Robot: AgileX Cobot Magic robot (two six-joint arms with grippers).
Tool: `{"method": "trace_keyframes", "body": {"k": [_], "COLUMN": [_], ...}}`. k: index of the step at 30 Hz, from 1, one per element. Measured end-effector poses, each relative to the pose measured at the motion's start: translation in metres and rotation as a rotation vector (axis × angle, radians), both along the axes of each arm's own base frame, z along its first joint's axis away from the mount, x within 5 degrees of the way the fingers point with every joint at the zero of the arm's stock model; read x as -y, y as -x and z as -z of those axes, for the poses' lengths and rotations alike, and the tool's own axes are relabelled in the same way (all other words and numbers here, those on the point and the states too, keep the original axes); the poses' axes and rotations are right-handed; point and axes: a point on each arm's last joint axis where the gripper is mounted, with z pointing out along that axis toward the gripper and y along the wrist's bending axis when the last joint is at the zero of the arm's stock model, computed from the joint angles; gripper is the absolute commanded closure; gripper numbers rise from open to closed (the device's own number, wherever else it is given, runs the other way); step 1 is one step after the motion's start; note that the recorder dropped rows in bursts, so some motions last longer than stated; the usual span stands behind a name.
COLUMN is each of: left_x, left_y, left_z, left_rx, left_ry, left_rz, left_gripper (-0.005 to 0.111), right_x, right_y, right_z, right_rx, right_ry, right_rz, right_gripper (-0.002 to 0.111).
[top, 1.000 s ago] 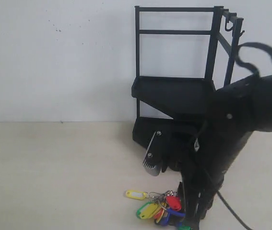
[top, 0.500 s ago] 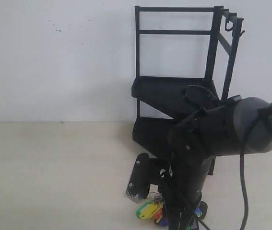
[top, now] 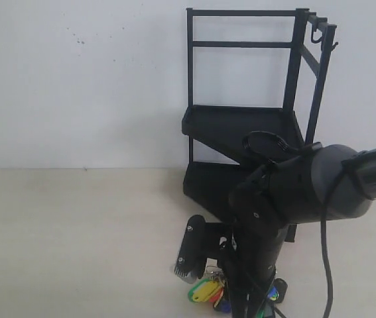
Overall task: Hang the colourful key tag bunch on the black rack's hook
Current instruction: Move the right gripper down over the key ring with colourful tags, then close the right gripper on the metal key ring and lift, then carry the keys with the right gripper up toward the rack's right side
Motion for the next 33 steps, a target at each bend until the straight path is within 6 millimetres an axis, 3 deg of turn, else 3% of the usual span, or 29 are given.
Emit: {"method": "trace_keyframes", "body": {"k": [9,11,14,23,27,33], "left_x": [0.000,0.000,0.000,0.000,0.000,0.000], "left_y": [0.000,0.000,0.000,0.000,0.000,0.000], "left_z": [0.000,0.000,0.000,0.000,0.000,0.000], "left_rx": [0.000,0.000,0.000,0.000,0.000,0.000], "left_ry": [0.000,0.000,0.000,0.000,0.000,0.000], "left_rz": [0.000,0.000,0.000,0.000,0.000,0.000], "left_gripper": [0.102,0.102,0.102,0.102,0.102,0.102], "right_x": [0.002,0.002,0.002,0.002,0.000,0.010], "right_y": [-0.002,-0.002,-0.002,-0.001,0.003,0.023], "right_z": [-0.001,-0.001,-0.001,-0.008,-0.046,-0.146], "right_rx": [0.019,0.019,0.018,0.018,0.043,0.160], "right_ry": [-0.002,-0.003,-0.008,-0.118,-0.329,-0.729], "right_rz": [0.066,0.069,0.087,0.408,0.605,0.684], "right_gripper": [0.067,0.078,0.109,0.109,0.109,0.109]}}
